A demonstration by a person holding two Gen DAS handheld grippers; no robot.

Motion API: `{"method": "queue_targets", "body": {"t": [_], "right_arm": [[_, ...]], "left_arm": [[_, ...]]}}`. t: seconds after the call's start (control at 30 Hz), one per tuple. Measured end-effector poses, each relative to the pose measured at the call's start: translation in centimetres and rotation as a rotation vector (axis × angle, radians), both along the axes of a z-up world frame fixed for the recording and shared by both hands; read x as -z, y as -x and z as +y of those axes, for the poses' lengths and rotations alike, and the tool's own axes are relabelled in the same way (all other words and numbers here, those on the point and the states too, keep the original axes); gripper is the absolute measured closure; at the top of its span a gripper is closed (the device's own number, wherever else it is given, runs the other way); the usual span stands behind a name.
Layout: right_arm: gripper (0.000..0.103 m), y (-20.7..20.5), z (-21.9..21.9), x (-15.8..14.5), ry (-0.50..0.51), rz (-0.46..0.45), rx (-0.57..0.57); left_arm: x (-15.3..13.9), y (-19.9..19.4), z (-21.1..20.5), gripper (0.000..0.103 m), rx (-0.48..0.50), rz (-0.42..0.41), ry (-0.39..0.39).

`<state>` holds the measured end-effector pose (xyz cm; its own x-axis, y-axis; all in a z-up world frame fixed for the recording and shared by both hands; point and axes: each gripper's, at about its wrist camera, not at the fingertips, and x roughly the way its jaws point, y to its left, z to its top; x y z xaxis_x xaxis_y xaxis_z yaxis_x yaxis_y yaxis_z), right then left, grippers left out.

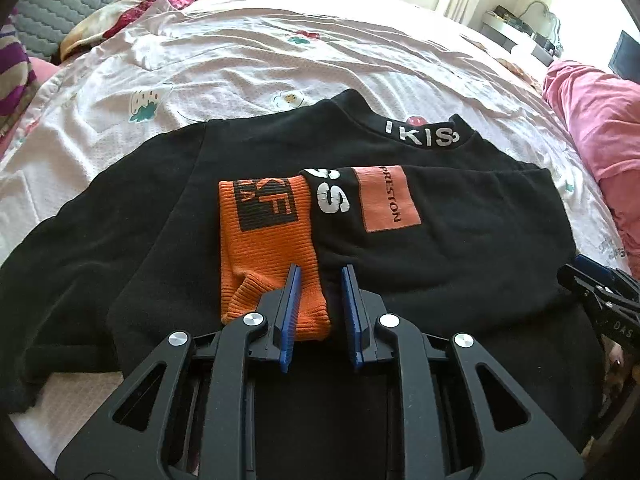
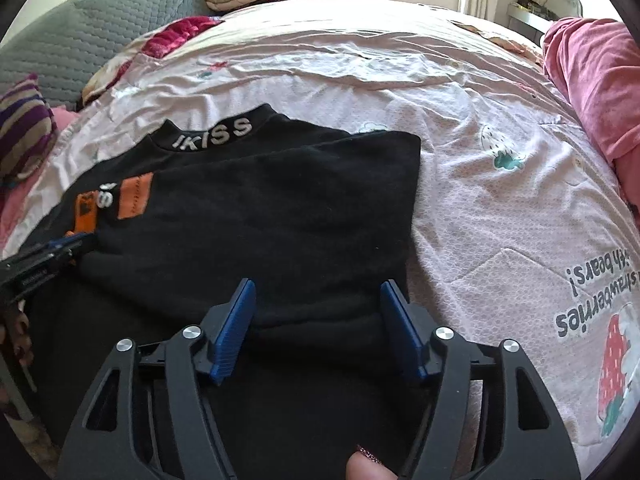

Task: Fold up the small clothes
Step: 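Move the left gripper toward the other sleeve's orange cuff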

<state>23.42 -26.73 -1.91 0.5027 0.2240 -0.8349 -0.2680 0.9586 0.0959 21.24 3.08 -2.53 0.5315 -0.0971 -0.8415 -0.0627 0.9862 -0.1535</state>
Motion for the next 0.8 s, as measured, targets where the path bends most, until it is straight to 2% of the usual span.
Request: {"method": "queue_targets", "body": {"t": [0.07, 0.27, 0.47, 0.67, 0.73, 0.8], "right_arm": [[0.034, 0.2, 0.2, -0.4, -0.016, -0.007, -0.006], [0.022, 0.7, 1.0, -1.7, -0.049, -0.040, -0.022], [0.012, 1.1, 1.5, -2.8, -0.074, -0.069, -0.027], [0.011, 1.6, 1.9, -3.6, -0.085, -0.105, -0.039], [0.006, 1.8, 2.0, -3.8, -0.082, -0.116, -0.041], [0.006, 2.0, 2.2, -4.2, -0.080, -0.132, -0.043]], "left_arm": [[-0.4, 0.2, 0.3, 0.088, -0.006, -0.005, 0.017], [-1.4, 1.0, 0.5, 0.076, -0.016, -0.023, 0.019], [-2.7, 1.8, 0.8, 0.059, -0.028, -0.053, 0.015], [-3.7, 2.4, 1.1, 0.043, -0.039, -0.077, 0.016], [-4.0, 2.7, 1.2, 0.033, -0.049, -0.086, 0.010], [-4.4, 3.0, 1.5, 0.028, -0.063, -0.098, 0.004]]}}
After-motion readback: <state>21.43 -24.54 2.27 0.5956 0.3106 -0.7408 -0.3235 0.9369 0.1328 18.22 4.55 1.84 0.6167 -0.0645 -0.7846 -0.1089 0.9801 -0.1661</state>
